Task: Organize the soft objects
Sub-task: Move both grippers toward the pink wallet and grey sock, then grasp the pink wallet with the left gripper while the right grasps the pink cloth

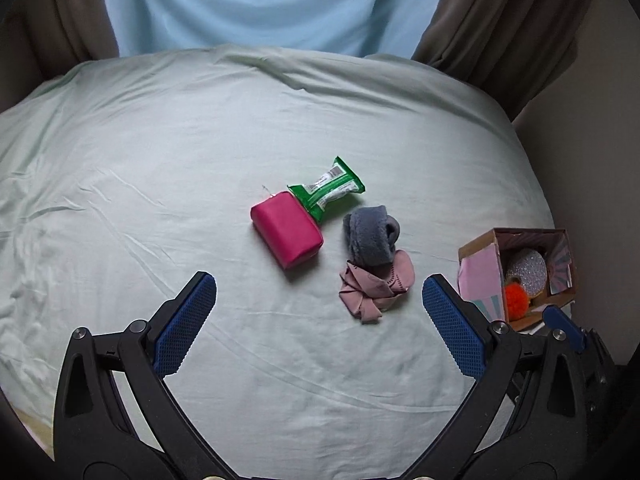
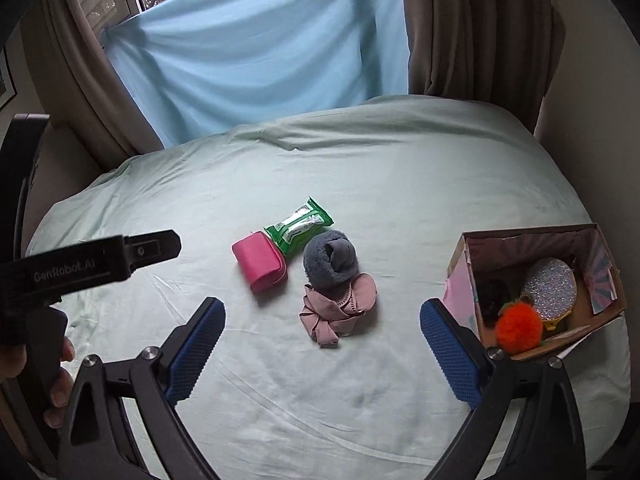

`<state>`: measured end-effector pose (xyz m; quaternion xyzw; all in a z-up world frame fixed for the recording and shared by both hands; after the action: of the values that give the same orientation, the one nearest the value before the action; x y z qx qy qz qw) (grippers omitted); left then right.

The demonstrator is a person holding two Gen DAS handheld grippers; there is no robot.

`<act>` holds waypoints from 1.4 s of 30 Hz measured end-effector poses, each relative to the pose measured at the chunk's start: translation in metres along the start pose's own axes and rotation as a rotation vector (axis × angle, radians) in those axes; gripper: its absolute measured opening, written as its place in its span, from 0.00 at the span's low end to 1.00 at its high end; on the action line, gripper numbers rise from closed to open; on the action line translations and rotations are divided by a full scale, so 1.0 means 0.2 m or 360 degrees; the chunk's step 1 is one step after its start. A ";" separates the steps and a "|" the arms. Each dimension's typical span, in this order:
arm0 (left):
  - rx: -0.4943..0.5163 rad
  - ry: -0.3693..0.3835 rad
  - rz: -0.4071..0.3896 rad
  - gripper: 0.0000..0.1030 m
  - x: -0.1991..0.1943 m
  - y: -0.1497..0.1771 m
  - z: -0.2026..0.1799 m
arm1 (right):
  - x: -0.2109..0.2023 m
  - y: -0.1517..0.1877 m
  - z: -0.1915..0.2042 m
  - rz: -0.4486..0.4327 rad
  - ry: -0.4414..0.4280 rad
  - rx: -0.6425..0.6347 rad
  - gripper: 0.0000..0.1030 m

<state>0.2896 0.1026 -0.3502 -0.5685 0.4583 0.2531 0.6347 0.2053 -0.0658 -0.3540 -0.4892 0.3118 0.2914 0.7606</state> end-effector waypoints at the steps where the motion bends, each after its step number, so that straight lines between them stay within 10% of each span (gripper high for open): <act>1: -0.0019 0.0003 0.0019 1.00 0.07 -0.01 0.01 | 0.05 0.01 -0.01 0.0008 0.0009 0.0000 0.95; 17: -0.0163 0.0025 0.0415 0.98 1.11 0.05 0.15 | 0.86 0.17 -0.11 0.0266 0.0082 0.0035 0.95; 33: -0.0098 -0.0055 0.0474 0.89 1.40 0.05 0.20 | 1.23 0.34 -0.17 0.0430 0.0217 0.0013 0.94; 42: -0.0049 0.0002 0.0429 0.61 1.30 0.08 0.19 | 1.20 0.30 -0.15 0.0395 0.0295 -0.0113 0.41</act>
<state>0.4053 0.0910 -0.5860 -0.5117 0.5268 0.3428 0.5858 0.3081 -0.0389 -0.5802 -0.4981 0.4283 0.3476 0.6690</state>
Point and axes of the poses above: each gripper's, at about its wrist camera, not at the fingertips, and x roughly the way its jaws point, z to its left, y to its underside, the point moved 10 cm from there along x, roughly the way its jaws point, and after that the axes turned 13 degrees about x, right-handed, at the moved point
